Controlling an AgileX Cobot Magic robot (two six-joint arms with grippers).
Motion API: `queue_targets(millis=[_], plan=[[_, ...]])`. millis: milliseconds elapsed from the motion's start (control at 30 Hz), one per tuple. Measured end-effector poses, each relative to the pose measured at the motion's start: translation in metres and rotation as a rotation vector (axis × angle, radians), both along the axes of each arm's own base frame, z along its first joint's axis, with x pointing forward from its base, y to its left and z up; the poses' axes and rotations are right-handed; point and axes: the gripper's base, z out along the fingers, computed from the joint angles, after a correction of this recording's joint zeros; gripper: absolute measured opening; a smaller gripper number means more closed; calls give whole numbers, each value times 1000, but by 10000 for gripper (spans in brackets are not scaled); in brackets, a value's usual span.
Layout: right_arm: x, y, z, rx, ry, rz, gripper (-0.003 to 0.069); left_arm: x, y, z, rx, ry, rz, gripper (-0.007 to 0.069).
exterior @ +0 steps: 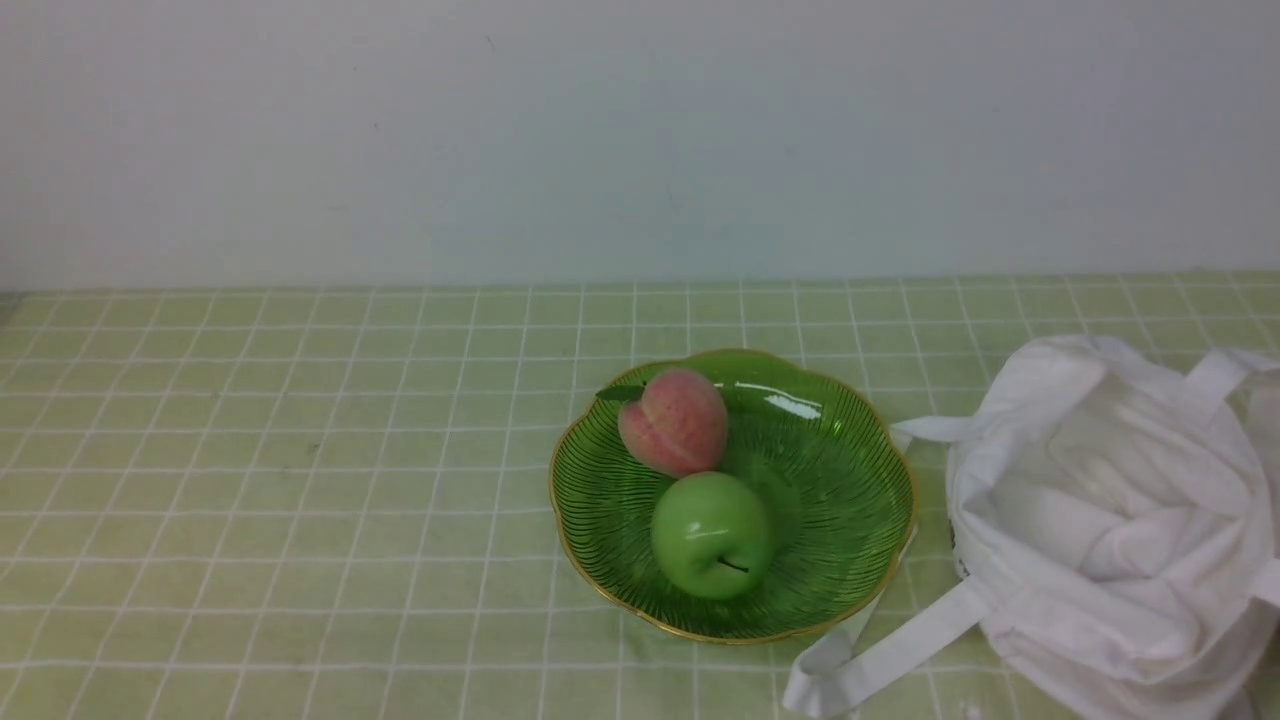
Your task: Take the fruit out of the bag on the green coffee tablecloth and place them on the plate.
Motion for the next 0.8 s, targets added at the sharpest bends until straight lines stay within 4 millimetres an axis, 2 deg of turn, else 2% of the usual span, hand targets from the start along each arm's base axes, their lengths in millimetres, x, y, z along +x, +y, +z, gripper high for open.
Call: queue_targets(millis=[800], plan=[[0, 0, 0, 25, 3, -1, -15, 0, 0, 0, -2, 0, 1, -8]])
